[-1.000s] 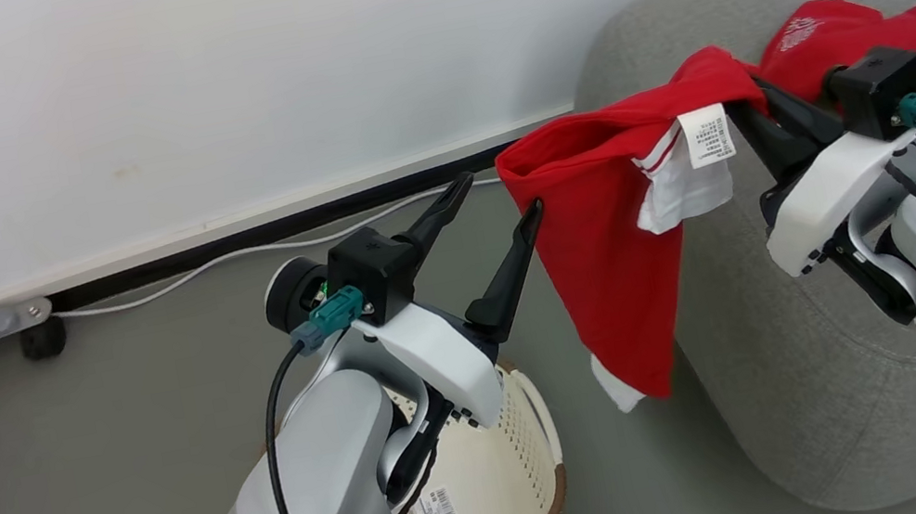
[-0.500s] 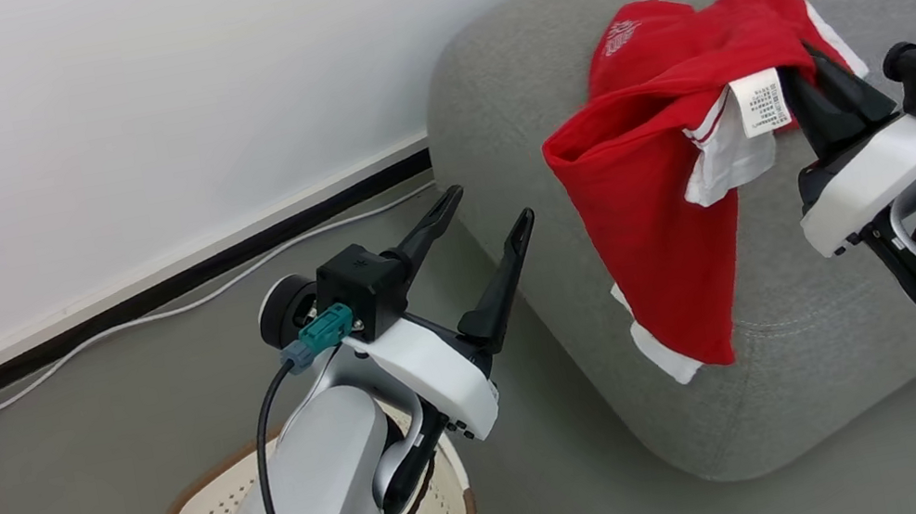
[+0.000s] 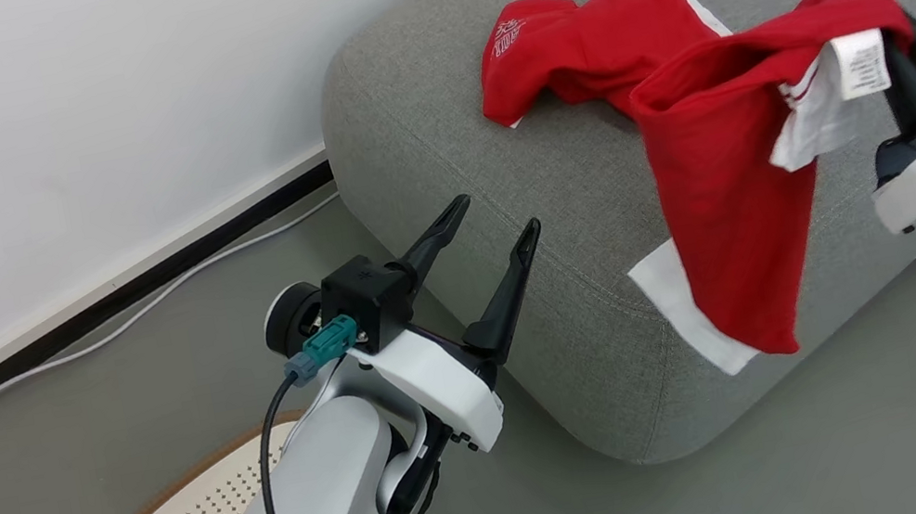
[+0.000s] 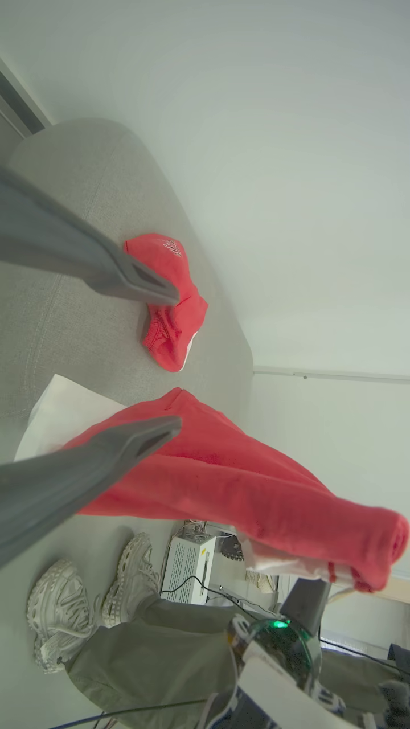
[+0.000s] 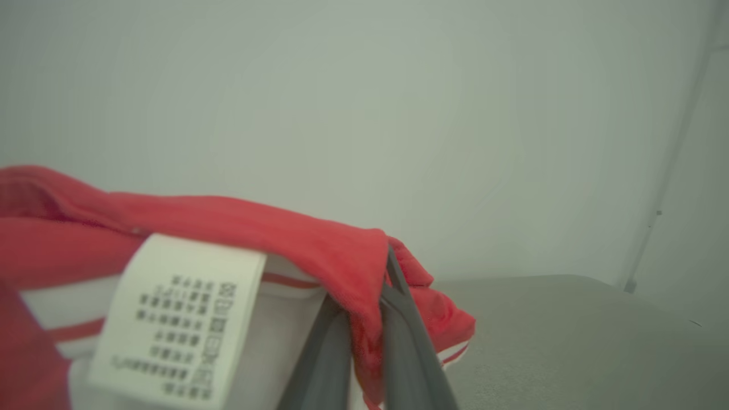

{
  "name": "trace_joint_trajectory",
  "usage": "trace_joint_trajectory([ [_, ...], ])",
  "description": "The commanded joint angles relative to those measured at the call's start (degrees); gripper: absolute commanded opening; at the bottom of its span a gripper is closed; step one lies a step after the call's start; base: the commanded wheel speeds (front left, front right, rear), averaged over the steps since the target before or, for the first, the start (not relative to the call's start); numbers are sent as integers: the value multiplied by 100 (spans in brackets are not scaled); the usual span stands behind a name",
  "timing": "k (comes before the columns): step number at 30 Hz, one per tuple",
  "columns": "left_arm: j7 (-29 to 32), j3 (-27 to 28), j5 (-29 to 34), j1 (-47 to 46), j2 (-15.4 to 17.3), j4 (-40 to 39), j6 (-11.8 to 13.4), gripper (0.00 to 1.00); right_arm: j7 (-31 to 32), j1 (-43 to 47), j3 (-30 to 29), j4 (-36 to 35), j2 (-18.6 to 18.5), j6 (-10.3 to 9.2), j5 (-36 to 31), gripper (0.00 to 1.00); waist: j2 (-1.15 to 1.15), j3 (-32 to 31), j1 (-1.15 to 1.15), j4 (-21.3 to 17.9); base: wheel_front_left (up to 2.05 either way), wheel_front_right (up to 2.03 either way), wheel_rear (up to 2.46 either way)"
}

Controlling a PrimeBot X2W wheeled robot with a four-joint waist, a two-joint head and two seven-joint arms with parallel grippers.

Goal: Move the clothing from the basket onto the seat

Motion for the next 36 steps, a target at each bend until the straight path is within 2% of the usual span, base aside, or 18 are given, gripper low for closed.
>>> trace_joint_trajectory([
  [1,-50,161,26,-42,121,-154,-5,100,-76,24,-132,-255,-74,17,-69,0,0,40,0,-15,0,0,0],
  [6,-50,41,50,-75,172,-213,-5,100,-76,35,-1070,-574,-31,17,-605,0,0,243,0,17,0,0,0],
  [11,-50,-148,-14,-162,221,-219,-5,100,-76,-203,-1831,-583,15,17,-1096,0,0,585,0,154,0,0,0],
  [21,-50,-624,-10,-570,405,-317,-5,100,-76,-1097,-3108,-39,-46,17,-1582,0,0,1533,0,575,0,0,0],
  [26,-50,-793,0,-764,488,-342,-5,100,-76,-1729,-4042,272,-159,17,-2044,0,0,2053,0,842,0,0,0],
  [30,-50,-876,-4,-888,547,-363,-5,100,-76,-2266,-4534,369,-185,17,-2473,0,0,2434,0,1045,0,0,0],
  [36,-50,-1011,29,-1055,629,-399,-5,100,-77,-3095,-5272,657,-426,17,-3154,0,0,2922,0,1393,0,0,0],
])
